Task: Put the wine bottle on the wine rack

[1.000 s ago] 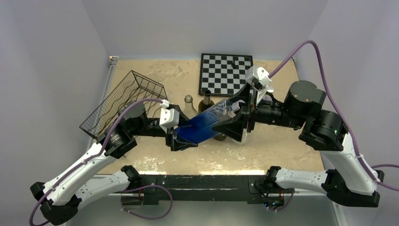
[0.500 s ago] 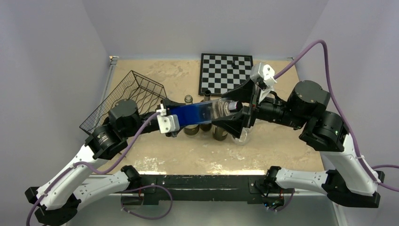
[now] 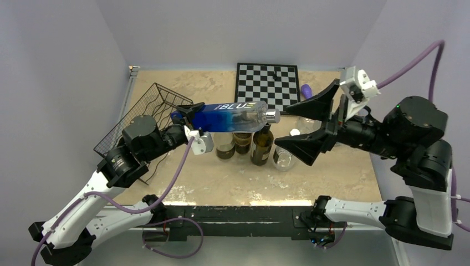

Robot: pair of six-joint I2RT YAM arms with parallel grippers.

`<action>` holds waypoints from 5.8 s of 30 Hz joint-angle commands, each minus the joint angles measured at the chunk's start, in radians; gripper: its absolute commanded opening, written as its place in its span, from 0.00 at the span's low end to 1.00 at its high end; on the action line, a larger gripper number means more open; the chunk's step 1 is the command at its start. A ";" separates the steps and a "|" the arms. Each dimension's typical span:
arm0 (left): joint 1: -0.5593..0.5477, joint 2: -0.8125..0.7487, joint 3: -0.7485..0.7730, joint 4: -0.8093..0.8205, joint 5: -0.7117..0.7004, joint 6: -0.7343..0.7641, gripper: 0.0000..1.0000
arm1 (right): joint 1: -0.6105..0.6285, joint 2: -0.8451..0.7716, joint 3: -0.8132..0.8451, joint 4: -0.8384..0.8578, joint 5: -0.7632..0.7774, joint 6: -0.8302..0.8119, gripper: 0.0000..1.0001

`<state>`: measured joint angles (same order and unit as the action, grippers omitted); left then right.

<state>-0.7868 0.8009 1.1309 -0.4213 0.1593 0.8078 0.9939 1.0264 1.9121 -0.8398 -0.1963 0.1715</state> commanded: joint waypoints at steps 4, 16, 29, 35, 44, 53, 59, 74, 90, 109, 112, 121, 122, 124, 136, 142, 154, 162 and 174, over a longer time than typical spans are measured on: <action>0.008 -0.018 0.076 0.221 -0.095 0.221 0.00 | 0.003 0.139 0.281 -0.251 0.068 0.036 0.98; 0.008 0.000 0.112 0.257 -0.019 0.377 0.00 | 0.004 0.407 0.582 -0.554 0.028 0.028 0.98; 0.008 0.030 0.097 0.331 0.064 0.494 0.00 | 0.004 0.452 0.474 -0.592 0.089 -0.001 0.98; 0.008 0.028 0.060 0.391 0.107 0.582 0.00 | 0.003 0.470 0.442 -0.608 0.120 -0.018 0.98; 0.008 0.039 0.039 0.450 0.128 0.610 0.00 | 0.003 0.474 0.406 -0.561 0.135 -0.011 0.98; 0.008 0.052 0.031 0.487 0.106 0.566 0.00 | 0.003 0.456 0.345 -0.510 0.175 0.006 0.68; 0.008 0.049 0.033 0.472 0.102 0.540 0.00 | 0.004 0.441 0.302 -0.472 0.193 0.003 0.78; 0.008 0.033 0.021 0.496 0.091 0.469 0.00 | 0.005 0.428 0.253 -0.410 0.193 -0.002 0.00; 0.008 -0.120 -0.156 0.586 -0.034 0.393 0.99 | 0.025 0.305 0.162 -0.141 0.235 0.012 0.00; 0.008 -0.218 0.249 -0.115 -0.532 -0.726 0.99 | 0.032 0.281 -0.001 0.008 0.084 0.099 0.00; 0.008 -0.189 0.337 -0.238 -0.593 -0.862 0.99 | 0.064 0.291 -0.023 0.007 0.079 0.094 0.00; 0.008 -0.179 0.429 -0.455 -0.681 -0.983 0.99 | 0.224 0.348 -0.221 0.103 0.224 0.028 0.00; 0.009 -0.183 0.429 -0.473 -0.681 -0.991 0.99 | 0.249 0.353 -0.254 0.126 0.247 0.017 0.00; 0.008 -0.188 0.431 -0.508 -0.684 -1.003 0.99 | 0.290 0.370 -0.300 0.159 0.280 0.008 0.00; 0.008 -0.217 0.461 -0.661 -0.660 -1.054 0.99 | 0.386 0.547 -0.421 0.384 0.330 0.061 0.00; 0.008 -0.229 0.470 -0.665 -0.639 -1.050 0.99 | 0.385 0.643 -0.381 0.498 0.357 0.047 0.00; 0.008 -0.211 0.450 -0.653 -0.589 -1.008 0.99 | 0.374 0.717 -0.389 0.597 0.379 0.027 0.00; 0.008 -0.203 0.429 -0.668 -0.560 -1.010 0.99 | 0.344 0.743 -0.426 0.724 0.434 0.031 0.00; 0.008 -0.158 0.405 -0.784 -0.682 -1.189 0.99 | 0.297 0.868 -0.435 0.938 0.472 0.064 0.00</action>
<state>-0.7746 0.5900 1.5517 -1.1313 -0.4381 -0.2573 1.3037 1.9293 1.4338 -0.2432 0.2153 0.2092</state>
